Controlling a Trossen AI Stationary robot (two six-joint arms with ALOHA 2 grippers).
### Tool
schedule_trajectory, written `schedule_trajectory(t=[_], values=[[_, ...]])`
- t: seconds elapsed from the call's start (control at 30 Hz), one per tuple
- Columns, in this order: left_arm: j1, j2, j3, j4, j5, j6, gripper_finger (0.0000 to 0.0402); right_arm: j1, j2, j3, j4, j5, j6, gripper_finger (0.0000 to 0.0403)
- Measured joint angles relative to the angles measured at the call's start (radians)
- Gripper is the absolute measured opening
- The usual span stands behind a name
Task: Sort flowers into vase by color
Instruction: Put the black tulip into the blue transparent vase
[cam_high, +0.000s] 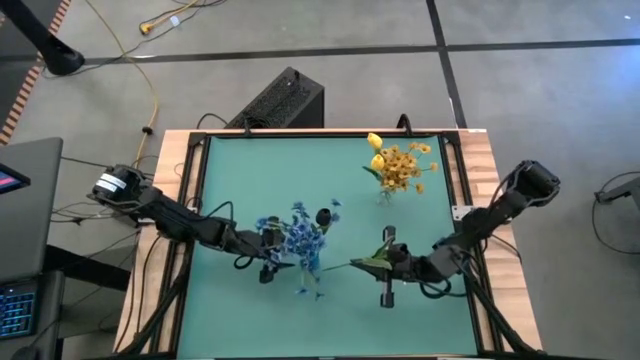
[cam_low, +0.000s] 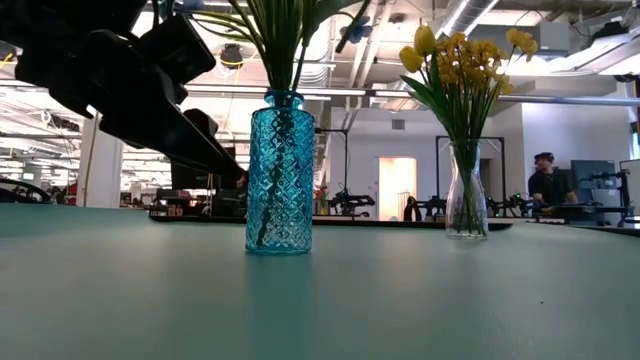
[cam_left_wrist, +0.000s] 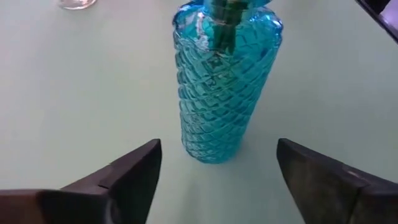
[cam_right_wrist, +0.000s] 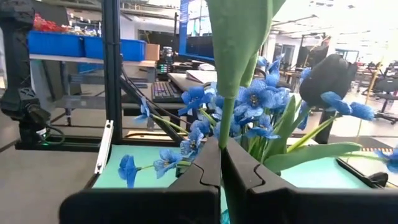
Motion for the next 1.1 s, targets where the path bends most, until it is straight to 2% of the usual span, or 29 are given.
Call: schedule_trajectory(t=[0.13, 0.27, 0.4, 0.53, 0.7, 1.1], values=[[-0.012, 0.0, 0.0, 0.001, -0.002, -0.002, 0.034, 0.008, 0.0, 0.0, -0.002, 0.003, 0.008, 0.0025], [-0.025, 0.0, 0.0, 0.042, -0.042, -0.016, 0.0343, -0.008, 0.048, 0.001, 0.053, 0.004, -0.01, 0.0025], [-0.031, 0.0, 0.0, 0.089, -0.105, 0.013, 0.0342, -0.028, 0.125, 0.001, 0.208, 0.007, -0.099, 0.0025], [-0.024, 0.0, 0.0, 0.118, -0.116, 0.025, 0.0341, -0.036, 0.171, 0.005, 0.334, 0.007, -0.193, 0.0025], [0.005, 0.0, 0.0, 0.148, -0.114, 0.045, 0.0341, -0.064, 0.181, 0.035, 0.29, 0.007, -0.204, 0.0025], [0.033, 0.0, 0.0, 0.179, 0.009, 0.059, 0.0341, -0.115, 0.181, 0.048, 0.197, 0.003, -0.158, 0.0025]])
